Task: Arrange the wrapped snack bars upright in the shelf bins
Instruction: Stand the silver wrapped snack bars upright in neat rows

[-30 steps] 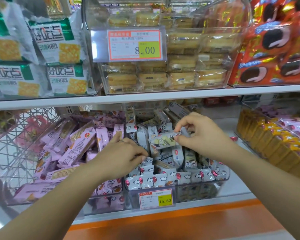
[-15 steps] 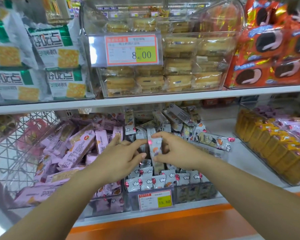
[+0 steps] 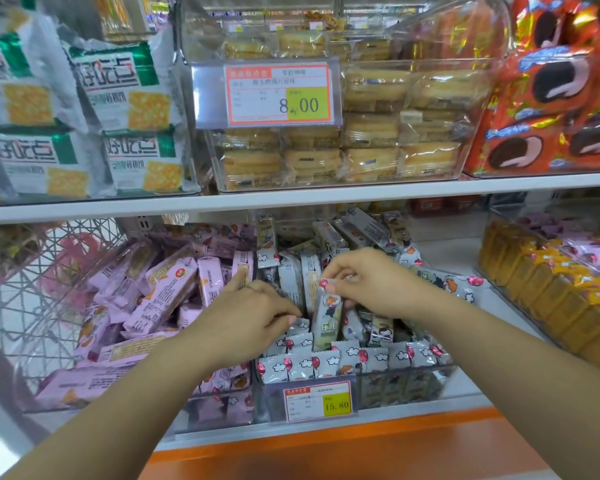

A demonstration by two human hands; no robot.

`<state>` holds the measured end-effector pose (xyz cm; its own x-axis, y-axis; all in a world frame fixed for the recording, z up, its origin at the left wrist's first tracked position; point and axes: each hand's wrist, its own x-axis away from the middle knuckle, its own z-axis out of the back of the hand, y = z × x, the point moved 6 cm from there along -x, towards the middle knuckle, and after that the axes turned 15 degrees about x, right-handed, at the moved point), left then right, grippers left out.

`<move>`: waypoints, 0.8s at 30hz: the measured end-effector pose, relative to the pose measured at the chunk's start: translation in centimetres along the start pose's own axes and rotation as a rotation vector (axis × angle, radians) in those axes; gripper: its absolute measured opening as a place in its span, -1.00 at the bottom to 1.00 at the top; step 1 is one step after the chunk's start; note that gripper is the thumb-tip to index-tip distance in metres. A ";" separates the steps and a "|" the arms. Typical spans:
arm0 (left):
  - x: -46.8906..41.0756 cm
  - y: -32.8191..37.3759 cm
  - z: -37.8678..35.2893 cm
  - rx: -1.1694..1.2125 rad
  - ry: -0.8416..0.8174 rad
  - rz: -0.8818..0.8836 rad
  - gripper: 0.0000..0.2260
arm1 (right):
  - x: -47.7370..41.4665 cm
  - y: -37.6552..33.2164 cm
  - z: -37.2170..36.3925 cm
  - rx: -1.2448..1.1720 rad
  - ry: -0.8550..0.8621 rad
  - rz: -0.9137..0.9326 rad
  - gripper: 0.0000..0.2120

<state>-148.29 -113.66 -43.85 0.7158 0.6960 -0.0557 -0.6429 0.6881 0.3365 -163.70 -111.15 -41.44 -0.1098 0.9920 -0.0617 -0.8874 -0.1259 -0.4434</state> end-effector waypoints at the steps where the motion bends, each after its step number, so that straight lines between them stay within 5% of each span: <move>1: 0.0 0.0 0.0 0.000 0.001 -0.002 -0.71 | 0.1 0.2 -0.1 -0.020 0.013 -0.001 -0.96; 6: -0.1 -0.1 -0.1 0.000 0.010 -0.008 -0.73 | 0.4 1.1 -3.0 -0.017 -0.170 0.025 -0.93; 9: -0.1 -0.1 -0.1 -0.018 0.013 -0.008 -0.74 | 0.1 0.8 -3.2 -0.047 -0.294 0.026 -0.75; 12: -0.1 -0.2 -0.2 -0.015 0.015 -0.014 -0.74 | -0.2 0.2 -3.7 -0.054 -0.384 0.041 -0.82; 20: -0.2 -0.4 -0.2 0.017 0.005 -0.026 -0.74 | -0.2 1.4 -1.9 -0.197 -0.295 -0.056 -0.80; 24: -0.3 -0.7 -0.2 0.022 0.014 -0.029 -0.76 | -0.2 1.3 -2.2 -0.031 -0.243 0.006 -0.80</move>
<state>-148.14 -114.30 -44.20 0.7300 0.6788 -0.0792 -0.6155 0.7034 0.3555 -163.89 -111.58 -43.96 -0.2231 0.9630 0.1509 -0.8726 -0.1283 -0.4712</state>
